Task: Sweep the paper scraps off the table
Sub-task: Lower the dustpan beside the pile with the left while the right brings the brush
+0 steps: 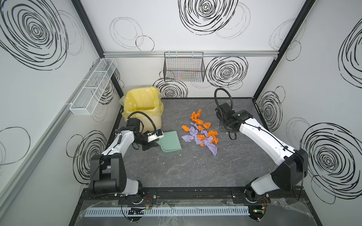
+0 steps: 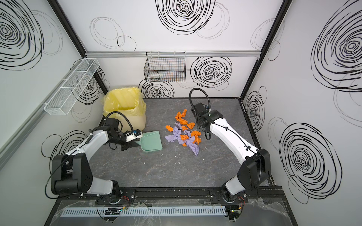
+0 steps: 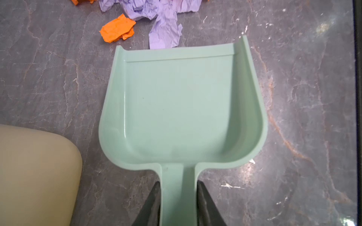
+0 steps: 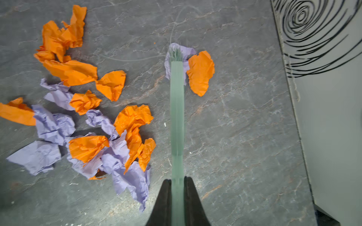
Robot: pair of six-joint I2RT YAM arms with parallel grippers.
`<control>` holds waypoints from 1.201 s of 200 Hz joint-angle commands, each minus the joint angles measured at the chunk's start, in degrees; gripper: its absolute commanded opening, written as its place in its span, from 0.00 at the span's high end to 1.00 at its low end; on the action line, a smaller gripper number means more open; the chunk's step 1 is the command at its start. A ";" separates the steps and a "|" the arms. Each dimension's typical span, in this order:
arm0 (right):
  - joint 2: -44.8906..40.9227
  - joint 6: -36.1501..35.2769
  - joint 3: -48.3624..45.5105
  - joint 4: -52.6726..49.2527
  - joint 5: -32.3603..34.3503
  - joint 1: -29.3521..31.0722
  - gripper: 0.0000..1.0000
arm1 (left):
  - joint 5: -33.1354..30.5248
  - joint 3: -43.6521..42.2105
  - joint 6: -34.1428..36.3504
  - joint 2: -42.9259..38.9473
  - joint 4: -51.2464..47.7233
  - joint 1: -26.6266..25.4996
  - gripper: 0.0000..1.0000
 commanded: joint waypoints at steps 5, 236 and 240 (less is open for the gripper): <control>1.60 -3.21 1.83 -3.67 6.52 -3.41 1.00 | -6.42 5.80 4.09 3.65 1.04 -2.40 1.00; 25.04 -12.76 12.33 -4.12 3.98 1.02 1.00 | -21.59 18.64 -3.45 19.77 3.49 -16.25 1.00; 24.87 -12.40 12.13 -4.13 3.62 1.57 1.00 | -21.53 18.60 -3.55 19.77 3.54 -16.43 1.00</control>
